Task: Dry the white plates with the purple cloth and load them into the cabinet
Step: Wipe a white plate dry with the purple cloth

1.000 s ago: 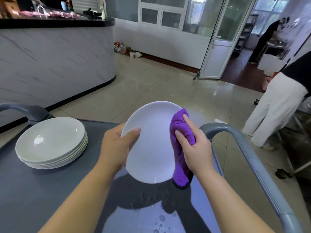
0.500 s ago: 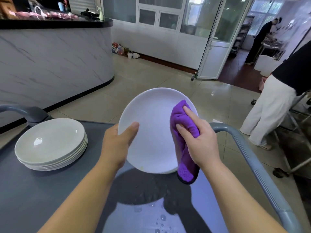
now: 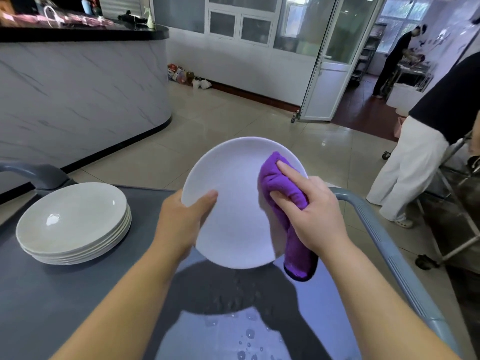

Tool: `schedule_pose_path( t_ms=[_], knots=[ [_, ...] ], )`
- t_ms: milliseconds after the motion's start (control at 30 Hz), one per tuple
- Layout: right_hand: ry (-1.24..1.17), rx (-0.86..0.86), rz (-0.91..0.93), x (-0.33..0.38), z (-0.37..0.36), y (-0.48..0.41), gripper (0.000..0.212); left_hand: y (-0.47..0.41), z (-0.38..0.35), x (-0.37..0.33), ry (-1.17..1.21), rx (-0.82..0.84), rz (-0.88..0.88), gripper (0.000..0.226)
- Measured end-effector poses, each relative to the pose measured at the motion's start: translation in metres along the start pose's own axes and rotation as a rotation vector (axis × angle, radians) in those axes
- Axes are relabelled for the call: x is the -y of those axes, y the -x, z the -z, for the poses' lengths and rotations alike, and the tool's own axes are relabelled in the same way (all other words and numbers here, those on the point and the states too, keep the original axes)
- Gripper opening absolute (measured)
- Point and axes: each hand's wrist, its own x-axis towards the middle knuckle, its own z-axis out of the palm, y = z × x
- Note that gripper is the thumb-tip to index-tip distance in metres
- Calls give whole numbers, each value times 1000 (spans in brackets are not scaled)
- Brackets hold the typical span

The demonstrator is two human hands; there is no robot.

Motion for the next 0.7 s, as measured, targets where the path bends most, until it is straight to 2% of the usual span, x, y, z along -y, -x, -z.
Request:
schedule_pose_path(
  t_ms=[67,133,200,267,333,433,500,567,633,700],
  knots=[
    [-74,-110,-48,4,-7,3,51,1,-11,0,-10,-120,-47,9],
    [-331,-229,-193,3,-26,14,49,9,-24,6,37,-176,-59,11],
    [-524,-271,-332,0,-47,31,48,19,-32,12,113,-173,-27,9],
    [-502,-269,-359,-4,-51,37,50,23,-33,14,132,-101,35,8],
    [-443,-215,-297,-12,-35,26,49,17,-23,10,110,11,75,7],
    [-203,-43,-142,-14,0,4,53,3,-9,-4,66,166,59,33],
    [-25,10,-59,-7,9,-4,54,-4,-12,-11,-55,97,1,26],
    [-31,-46,-40,-2,6,-3,54,-8,-18,-12,-85,-80,-70,7],
    [-185,-186,-129,-2,-11,3,53,-3,-29,-9,-54,-169,-129,22],
    [-433,-306,-272,-5,-37,17,49,6,-40,-1,23,-223,-133,21]
  ],
)
